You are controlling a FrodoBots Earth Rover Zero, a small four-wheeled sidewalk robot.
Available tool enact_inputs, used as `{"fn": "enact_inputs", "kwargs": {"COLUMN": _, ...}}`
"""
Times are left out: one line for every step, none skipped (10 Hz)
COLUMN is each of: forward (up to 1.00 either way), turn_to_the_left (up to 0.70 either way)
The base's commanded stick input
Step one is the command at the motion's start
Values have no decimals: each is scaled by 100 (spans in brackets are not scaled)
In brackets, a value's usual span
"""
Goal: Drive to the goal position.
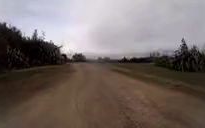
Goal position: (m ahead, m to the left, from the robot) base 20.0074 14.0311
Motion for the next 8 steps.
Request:
{"fn": "enact_inputs", "kwargs": {"forward": 85, "turn_to_the_left": -34}}
{"fn": "enact_inputs", "kwargs": {"forward": 85, "turn_to_the_left": -32}}
{"fn": "enact_inputs", "kwargs": {"forward": 85, "turn_to_the_left": -29}}
{"fn": "enact_inputs", "kwargs": {"forward": 85, "turn_to_the_left": 0}}
{"fn": "enact_inputs", "kwargs": {"forward": 85, "turn_to_the_left": 0}}
{"fn": "enact_inputs", "kwargs": {"forward": 85, "turn_to_the_left": 0}}
{"fn": "enact_inputs", "kwargs": {"forward": 85, "turn_to_the_left": 0}}
{"fn": "enact_inputs", "kwargs": {"forward": 85, "turn_to_the_left": 0}}
